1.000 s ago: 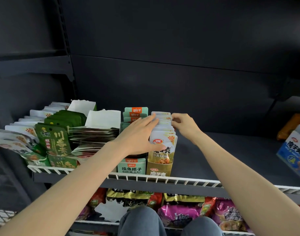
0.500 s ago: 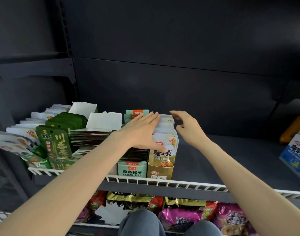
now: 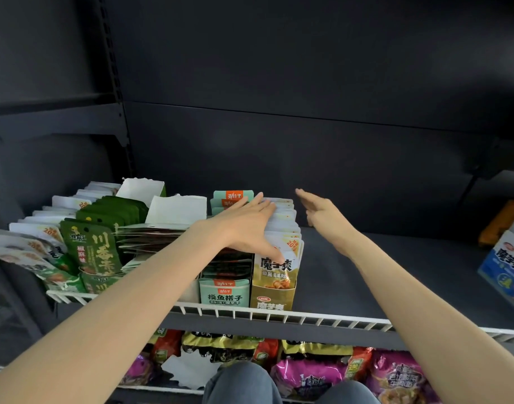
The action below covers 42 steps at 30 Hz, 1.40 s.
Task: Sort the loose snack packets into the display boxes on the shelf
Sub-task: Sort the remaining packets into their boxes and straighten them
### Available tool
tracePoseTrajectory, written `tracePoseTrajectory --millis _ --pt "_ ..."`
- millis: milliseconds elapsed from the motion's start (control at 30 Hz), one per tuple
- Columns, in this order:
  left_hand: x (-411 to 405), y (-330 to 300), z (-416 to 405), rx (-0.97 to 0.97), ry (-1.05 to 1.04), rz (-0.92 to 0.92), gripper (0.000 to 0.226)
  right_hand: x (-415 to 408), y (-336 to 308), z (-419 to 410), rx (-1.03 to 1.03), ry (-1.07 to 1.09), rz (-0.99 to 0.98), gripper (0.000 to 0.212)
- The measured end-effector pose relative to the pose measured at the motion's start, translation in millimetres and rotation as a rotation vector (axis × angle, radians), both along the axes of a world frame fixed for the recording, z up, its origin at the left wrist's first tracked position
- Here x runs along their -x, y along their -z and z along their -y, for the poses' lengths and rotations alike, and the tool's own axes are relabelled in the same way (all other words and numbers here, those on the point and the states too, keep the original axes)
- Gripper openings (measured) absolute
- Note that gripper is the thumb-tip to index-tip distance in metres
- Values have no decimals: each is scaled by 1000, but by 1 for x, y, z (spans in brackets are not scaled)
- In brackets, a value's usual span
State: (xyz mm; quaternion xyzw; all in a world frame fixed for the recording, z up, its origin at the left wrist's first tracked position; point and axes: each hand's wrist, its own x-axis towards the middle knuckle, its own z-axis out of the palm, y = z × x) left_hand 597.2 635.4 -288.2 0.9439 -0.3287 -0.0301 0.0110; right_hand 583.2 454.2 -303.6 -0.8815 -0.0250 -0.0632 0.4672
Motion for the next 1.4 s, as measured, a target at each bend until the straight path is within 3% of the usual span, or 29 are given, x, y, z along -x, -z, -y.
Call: tracePoseTrajectory --millis 67,333,467,567,667,767,900,933,1000,1067,1133,1267,1400 --pt "0 1 2 16 -2 -6 116 -3 3 -3 -68 -31 -68 71" --pt "-3 4 1 7 -15 2 118 -9 13 5 247 -164 -165 77" --pt "4 2 4 144 4 -46 115 -7 5 8 -48 -22 -58 52" --pt "14 1 7 349 -35 -193 106 -5 15 -1 -198 -18 -45 50" --pt "19 4 11 410 -81 -233 103 -5 29 -19 -267 -50 -83 66" --pt "20 8 12 237 -60 -159 109 -3 34 -29 -344 -56 -127 92" --pt "22 5 8 120 -32 -91 112 -1 28 -26 -374 -48 -159 105" --pt "24 3 8 110 -22 -80 110 3 24 -27 -346 -51 -158 103" --pt "25 1 6 144 -21 -95 98 7 18 -26 -277 -39 -123 77" --pt "24 -2 4 285 -49 -180 76 7 17 -22 -212 -4 -54 56" --pt "19 -2 3 366 -86 -149 60 6 13 -20 -134 24 6 53" --pt "2 3 12 177 -139 115 53 4 9 -25 83 -25 23 51" --pt "-6 4 19 55 -130 166 51 -3 8 -25 215 -51 -11 50"
